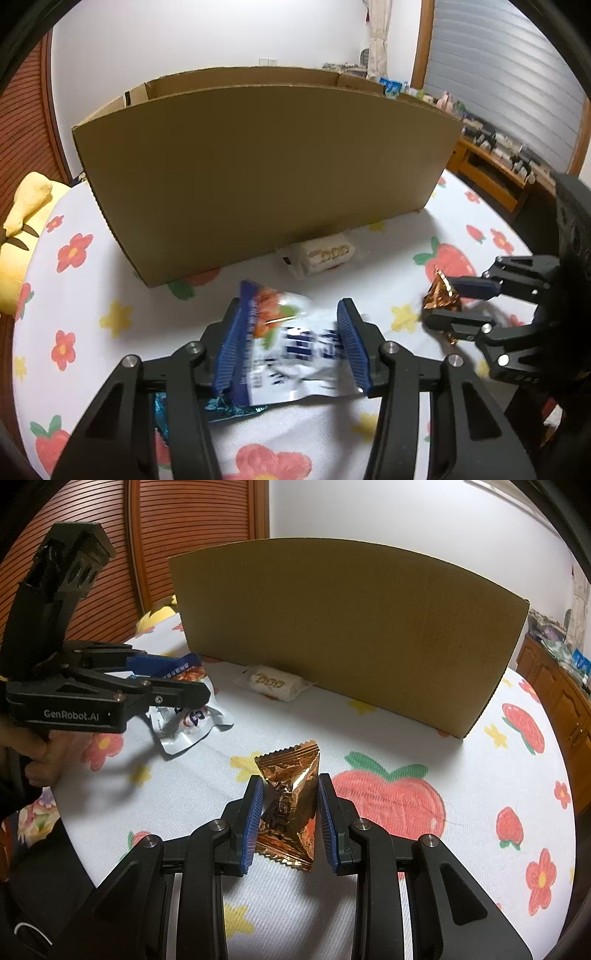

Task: Organize snacks
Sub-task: 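Lower the white pouch to the table and open the left tool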

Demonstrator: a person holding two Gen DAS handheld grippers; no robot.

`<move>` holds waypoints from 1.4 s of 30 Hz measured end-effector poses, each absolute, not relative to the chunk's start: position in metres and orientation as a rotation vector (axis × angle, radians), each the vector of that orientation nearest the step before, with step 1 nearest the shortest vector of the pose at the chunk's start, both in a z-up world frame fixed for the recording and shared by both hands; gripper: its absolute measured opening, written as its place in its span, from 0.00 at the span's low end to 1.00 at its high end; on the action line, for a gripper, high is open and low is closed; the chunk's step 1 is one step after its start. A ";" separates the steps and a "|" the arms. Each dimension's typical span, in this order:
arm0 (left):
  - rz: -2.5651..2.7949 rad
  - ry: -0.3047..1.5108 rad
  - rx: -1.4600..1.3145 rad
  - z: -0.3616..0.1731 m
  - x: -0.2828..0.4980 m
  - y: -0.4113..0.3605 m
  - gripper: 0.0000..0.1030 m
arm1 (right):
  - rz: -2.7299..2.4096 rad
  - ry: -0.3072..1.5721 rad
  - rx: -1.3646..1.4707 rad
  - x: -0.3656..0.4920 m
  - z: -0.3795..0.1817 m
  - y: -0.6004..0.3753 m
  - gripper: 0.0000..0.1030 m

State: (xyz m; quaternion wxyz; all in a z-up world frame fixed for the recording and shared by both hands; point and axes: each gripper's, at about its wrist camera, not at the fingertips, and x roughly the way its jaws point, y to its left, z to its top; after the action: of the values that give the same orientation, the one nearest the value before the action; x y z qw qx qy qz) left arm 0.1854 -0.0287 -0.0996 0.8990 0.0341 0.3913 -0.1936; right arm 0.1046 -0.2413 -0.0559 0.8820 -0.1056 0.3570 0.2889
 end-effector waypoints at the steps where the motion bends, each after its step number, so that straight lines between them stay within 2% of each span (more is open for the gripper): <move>1: -0.399 0.817 0.075 -0.102 0.186 -0.030 0.49 | 0.602 0.743 -0.220 0.104 -0.056 -0.241 0.26; 4: -0.397 0.829 0.093 -0.108 0.186 -0.032 0.54 | 0.601 0.743 -0.221 0.105 -0.056 -0.241 0.26; 6: -0.396 0.841 0.102 -0.111 0.186 -0.034 0.53 | 0.602 0.743 -0.220 0.105 -0.056 -0.241 0.26; 10: -0.404 0.826 0.101 -0.109 0.184 -0.033 0.39 | 0.601 0.743 -0.221 0.105 -0.057 -0.242 0.26; 11: -0.405 0.823 0.098 -0.108 0.184 -0.032 0.24 | 0.602 0.743 -0.220 0.105 -0.057 -0.242 0.26; 13: -0.400 0.836 0.092 -0.110 0.185 -0.030 0.08 | 0.602 0.743 -0.220 0.105 -0.057 -0.242 0.26; 20: -0.390 0.835 0.085 -0.108 0.182 -0.024 0.06 | 0.601 0.743 -0.220 0.105 -0.056 -0.241 0.26; 21: -0.385 0.836 0.083 -0.107 0.180 -0.023 0.06 | 0.601 0.742 -0.221 0.105 -0.056 -0.241 0.26; 23: -0.369 0.832 0.075 -0.103 0.176 -0.020 0.20 | 0.601 0.743 -0.220 0.105 -0.056 -0.241 0.26; 28: -0.422 0.815 0.091 -0.090 0.152 -0.026 0.43 | 0.592 0.744 -0.209 0.103 -0.055 -0.244 0.26; 32: -0.494 0.820 0.148 -0.088 0.134 -0.044 0.48 | 0.586 0.755 -0.173 0.102 -0.053 -0.254 0.20; 36: -0.524 0.842 0.197 -0.093 0.129 -0.058 0.51 | 0.580 0.755 -0.172 0.097 -0.052 -0.256 0.19; 42: -0.531 0.873 0.253 -0.104 0.128 -0.068 0.64 | 0.578 0.741 -0.187 0.089 -0.049 -0.254 0.19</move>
State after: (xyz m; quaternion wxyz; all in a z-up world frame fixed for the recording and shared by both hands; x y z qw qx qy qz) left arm 0.1283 -0.0683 -0.1035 0.8647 0.1209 0.4166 -0.2532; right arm 0.0892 -0.2542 -0.0487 0.8875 -0.0901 0.3563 0.2782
